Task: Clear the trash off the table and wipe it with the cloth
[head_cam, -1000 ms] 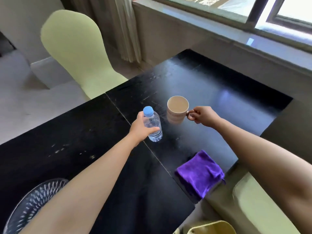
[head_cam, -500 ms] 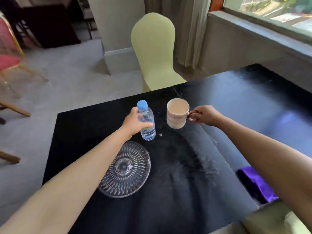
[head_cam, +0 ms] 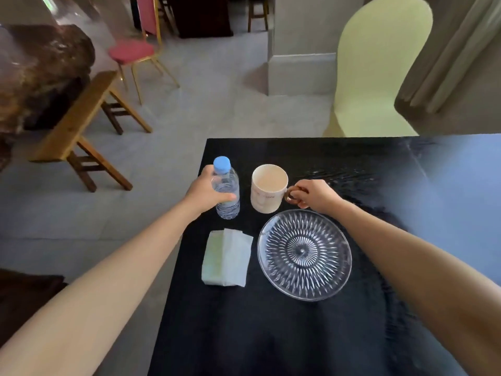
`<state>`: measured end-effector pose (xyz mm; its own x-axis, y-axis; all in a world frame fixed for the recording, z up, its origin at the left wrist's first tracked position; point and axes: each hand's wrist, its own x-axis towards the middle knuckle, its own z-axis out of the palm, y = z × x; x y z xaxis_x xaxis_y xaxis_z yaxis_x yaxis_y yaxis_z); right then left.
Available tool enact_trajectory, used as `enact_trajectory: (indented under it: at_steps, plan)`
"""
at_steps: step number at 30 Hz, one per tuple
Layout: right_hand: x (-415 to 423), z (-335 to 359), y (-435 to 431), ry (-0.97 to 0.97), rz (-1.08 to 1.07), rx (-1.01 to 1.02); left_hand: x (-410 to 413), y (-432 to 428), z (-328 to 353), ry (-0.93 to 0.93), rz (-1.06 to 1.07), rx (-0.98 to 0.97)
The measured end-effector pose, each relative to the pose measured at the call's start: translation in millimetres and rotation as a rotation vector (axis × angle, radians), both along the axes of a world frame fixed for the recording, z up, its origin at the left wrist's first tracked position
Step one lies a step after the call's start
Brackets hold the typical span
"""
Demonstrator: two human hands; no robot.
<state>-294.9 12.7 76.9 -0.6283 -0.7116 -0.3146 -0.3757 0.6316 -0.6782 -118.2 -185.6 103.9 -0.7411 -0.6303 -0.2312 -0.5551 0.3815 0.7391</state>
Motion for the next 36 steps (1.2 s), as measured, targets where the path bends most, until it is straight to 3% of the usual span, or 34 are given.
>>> enact_trajectory:
  at_steps: [3, 14, 28, 36]
  plan:
    - [20.3, -21.3, -29.9, 0.043, 0.063, 0.062, 17.2, -25.3, -17.9, -0.021, 0.036, 0.061]
    - [28.5, -73.2, -52.4, -0.050, -0.038, 0.134, 13.7, -55.4, -67.5, -0.043, 0.058, 0.140]
    - [16.2, -83.5, -57.9, 0.012, -0.042, 0.178, -1.8, -57.4, -81.3, -0.041, -0.029, 0.200]
    - [18.5, -69.6, -49.7, 0.066, -0.064, 0.294, 9.1, -52.0, -84.9, -0.165, 0.037, 0.226]
